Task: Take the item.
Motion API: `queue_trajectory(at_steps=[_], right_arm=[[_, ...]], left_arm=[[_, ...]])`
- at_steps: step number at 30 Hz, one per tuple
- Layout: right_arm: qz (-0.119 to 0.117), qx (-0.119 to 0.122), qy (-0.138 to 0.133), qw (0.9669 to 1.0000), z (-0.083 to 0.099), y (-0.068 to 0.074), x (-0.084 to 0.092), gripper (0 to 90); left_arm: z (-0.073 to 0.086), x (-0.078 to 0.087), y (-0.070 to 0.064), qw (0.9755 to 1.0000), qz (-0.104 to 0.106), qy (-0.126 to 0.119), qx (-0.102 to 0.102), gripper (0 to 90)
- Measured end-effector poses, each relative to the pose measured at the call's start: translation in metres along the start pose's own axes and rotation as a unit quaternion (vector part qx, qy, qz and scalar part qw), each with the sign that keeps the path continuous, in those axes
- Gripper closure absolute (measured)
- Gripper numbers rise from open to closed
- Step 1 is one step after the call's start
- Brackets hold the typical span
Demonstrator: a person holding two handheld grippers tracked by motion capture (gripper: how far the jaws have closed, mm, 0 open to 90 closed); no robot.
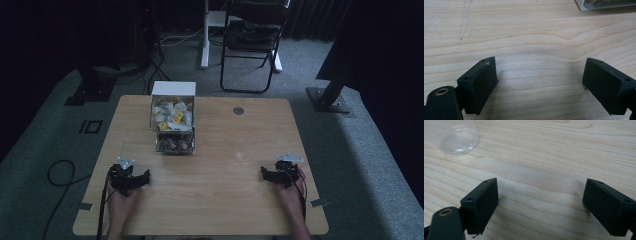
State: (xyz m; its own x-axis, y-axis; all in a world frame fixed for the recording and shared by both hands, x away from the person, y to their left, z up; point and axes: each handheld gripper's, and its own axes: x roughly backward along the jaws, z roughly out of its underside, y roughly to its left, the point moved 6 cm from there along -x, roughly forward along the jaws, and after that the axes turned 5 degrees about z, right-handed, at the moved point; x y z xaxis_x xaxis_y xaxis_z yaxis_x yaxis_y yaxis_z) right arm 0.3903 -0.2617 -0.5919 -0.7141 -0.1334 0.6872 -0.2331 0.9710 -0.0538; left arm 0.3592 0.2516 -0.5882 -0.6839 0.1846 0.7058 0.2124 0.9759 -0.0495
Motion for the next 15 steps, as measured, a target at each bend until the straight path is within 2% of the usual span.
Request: queue_trajectory(at_steps=[12,15], right_arm=[[0.000,0.000,0.000,1.0000,0.0000,0.0001,0.0000,13.0],[0.000,0.000,0.000,1.0000,0.0000,0.0000,0.0000,13.0]], left_arm=[[-0.0022,-0.0023,-0.0010,1.0000,0.006,0.000,-0.005,13.0],[-0.0023,-0.0019,-0.0012,1.0000,0.006,-0.003,-0.003,16.1]])
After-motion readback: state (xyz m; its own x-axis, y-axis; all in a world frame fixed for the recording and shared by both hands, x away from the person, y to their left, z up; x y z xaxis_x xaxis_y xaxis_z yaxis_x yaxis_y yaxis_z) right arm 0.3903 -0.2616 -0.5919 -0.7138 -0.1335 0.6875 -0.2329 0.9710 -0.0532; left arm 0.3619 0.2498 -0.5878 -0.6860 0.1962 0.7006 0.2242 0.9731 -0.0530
